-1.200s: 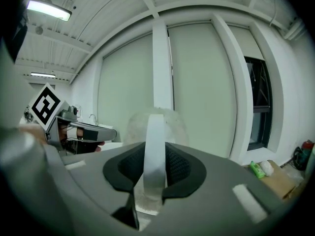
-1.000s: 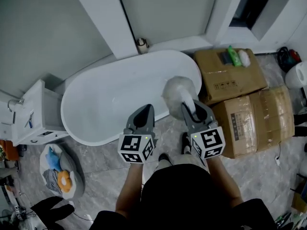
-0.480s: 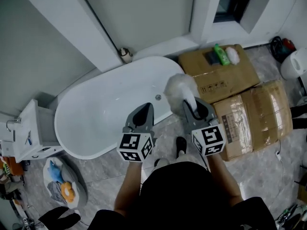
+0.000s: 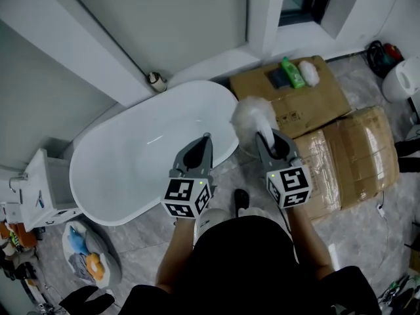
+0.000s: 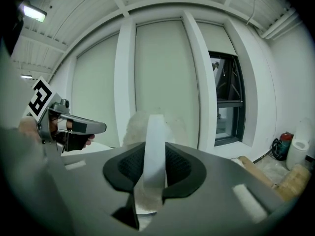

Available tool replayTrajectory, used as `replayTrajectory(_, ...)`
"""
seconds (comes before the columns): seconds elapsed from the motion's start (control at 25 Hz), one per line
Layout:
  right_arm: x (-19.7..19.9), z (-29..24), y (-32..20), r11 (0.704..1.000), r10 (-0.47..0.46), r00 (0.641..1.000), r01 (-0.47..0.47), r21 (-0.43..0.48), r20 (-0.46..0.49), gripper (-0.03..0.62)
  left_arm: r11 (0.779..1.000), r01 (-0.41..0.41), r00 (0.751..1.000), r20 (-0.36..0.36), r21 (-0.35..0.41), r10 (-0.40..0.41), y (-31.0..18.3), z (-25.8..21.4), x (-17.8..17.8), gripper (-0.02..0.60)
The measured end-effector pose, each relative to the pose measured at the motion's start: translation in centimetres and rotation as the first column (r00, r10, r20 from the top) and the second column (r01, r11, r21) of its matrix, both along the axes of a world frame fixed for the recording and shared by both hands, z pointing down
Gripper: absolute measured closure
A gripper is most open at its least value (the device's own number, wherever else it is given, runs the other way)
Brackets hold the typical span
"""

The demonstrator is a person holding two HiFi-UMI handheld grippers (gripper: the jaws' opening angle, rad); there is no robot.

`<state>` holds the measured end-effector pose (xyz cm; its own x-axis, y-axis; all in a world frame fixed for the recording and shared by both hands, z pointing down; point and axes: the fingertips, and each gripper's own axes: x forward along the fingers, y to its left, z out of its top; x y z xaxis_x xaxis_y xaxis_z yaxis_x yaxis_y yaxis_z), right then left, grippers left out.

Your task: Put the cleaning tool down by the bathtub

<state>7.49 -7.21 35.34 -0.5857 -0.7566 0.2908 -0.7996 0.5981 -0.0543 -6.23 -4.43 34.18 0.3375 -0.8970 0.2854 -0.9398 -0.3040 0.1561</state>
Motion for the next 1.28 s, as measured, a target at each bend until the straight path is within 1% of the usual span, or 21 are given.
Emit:
replayTrajectory(0.12, 1.4, 1.0, -1.1, 1.0, 0.017, 1.0, -0.018, -0.022, -0.013, 0.499, 1.0, -0.016, 1.0, -0.005, -0.012, 0.016, -1.1, 0.5, 1.5, 0.584)
replayTrajectory(0.28, 2.5, 2.8, -2.1, 0.997, 0.039, 0.999, -0.041, -0.073, -0.026, 0.499, 0.999, -0.036, 0.999, -0.011, -0.039, 0.035, -1.9, 1.6, 2.8, 0.584)
replayTrajectory(0.56, 3.0, 5.1, -4.0, 0.988, 0.074, 0.996, -0.079, -0.134, -0.043, 0.499, 0.996, -0.058, 0.998, -0.025, -0.068, 0.056, -4.6, 3.3, 3.0, 0.583)
replayTrajectory(0.8, 3.0, 6.6, -6.5, 0.979, 0.107, 0.992, -0.118, -0.169, -0.072, 0.499, 0.991, -0.1, 0.995, -0.039, -0.087, 0.097, -8.4, 4.2, 3.2, 0.583)
replayTrajectory(1.0, 2.7, 8.7, -10.0, 0.966, 0.141, 0.985, -0.159, -0.205, -0.1, 0.499, 0.982, -0.153, 0.988, -0.049, -0.107, 0.148, -12.1, 4.8, 3.4, 0.584)
replayTrajectory(1.28, 1.9, 12.6, -14.6, 0.938, 0.175, 0.976, -0.206, -0.28, -0.131, 0.499, 0.964, -0.219, 0.975, -0.073, -0.152, 0.21, -16.9, 7.2, 3.3, 0.583)
